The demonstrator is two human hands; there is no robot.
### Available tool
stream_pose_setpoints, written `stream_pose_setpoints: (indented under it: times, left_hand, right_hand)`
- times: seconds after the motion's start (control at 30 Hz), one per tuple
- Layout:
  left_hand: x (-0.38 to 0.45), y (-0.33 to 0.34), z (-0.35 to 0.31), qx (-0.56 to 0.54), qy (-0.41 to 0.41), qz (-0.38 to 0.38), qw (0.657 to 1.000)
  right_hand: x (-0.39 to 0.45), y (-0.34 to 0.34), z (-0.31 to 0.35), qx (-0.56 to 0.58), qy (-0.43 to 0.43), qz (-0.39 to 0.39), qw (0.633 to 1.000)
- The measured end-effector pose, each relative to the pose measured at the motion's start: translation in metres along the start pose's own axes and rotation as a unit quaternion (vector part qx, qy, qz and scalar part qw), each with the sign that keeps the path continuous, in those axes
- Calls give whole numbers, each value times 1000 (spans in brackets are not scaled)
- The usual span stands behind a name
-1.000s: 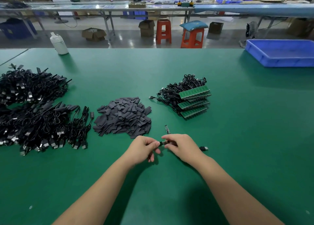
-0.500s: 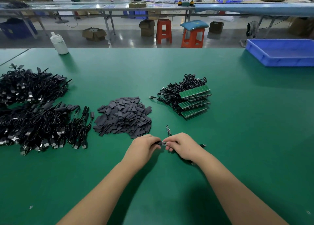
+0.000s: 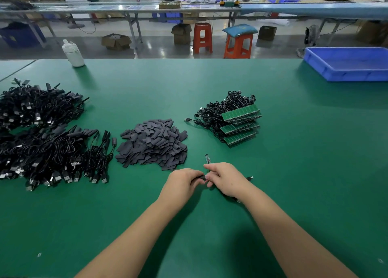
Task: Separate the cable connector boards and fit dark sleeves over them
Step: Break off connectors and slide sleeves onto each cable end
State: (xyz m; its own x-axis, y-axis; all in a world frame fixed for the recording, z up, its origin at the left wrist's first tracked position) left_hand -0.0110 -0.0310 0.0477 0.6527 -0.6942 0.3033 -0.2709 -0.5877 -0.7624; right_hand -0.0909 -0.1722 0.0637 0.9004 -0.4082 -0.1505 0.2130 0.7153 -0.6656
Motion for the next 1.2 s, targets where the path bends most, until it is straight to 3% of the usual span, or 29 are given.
stream_pose_setpoints:
  times: [0.4, 0.53, 0.63, 0.7, 0.77, 0.83, 0.93, 1.07, 1.13, 1.2]
  left_hand:
    - [1, 10, -2, 111, 1, 30, 993]
    - [0, 13, -1, 162, 38, 35, 985]
    - [-2, 12, -2, 52, 48, -13, 997]
    - [0, 9, -8, -72, -18, -57, 996]
    - [3, 7, -13, -218, -137, -72, 963]
    - [5, 7, -20, -348, -230, -16, 909]
    - [4, 10, -36, -421, -218, 61, 878]
    - [3, 7, -47, -499, -223, 34, 837]
    - [4, -1, -42, -486, -235, 22, 841]
    - [7, -15, -24, -387, -235, -11, 891]
  right_hand:
    - [-5, 0, 8, -26, 1, 5, 1000]
    - [-8, -3, 11, -40, 5, 10, 999]
    - [-7, -5, 12, -12, 11, 2, 1000]
    - [-2, -15, 11, 27, 22, -33, 999]
    - [5, -30, 13, 110, 40, -72, 991]
    - [10, -47, 20, 229, 56, -101, 967]
    - [14, -63, 39, 407, 57, -120, 904]
    - [16, -58, 55, 506, 58, -126, 851]
    - [18, -49, 52, 455, 54, -136, 878]
    - [21, -38, 39, 248, 38, -162, 954]
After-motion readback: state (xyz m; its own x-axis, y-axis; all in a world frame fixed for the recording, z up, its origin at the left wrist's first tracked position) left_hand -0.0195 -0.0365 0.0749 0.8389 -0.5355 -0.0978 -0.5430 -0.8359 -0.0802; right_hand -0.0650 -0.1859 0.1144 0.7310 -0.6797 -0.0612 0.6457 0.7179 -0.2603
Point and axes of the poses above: each hand's wrist, its own x-axis towards the middle knuckle, its own y-axis out of the palm, z = x × y, the point moved 2 cm from there along x, towards the middle knuckle, and after that the axes turned 9 degrees about -z, right-handed, at the moved point
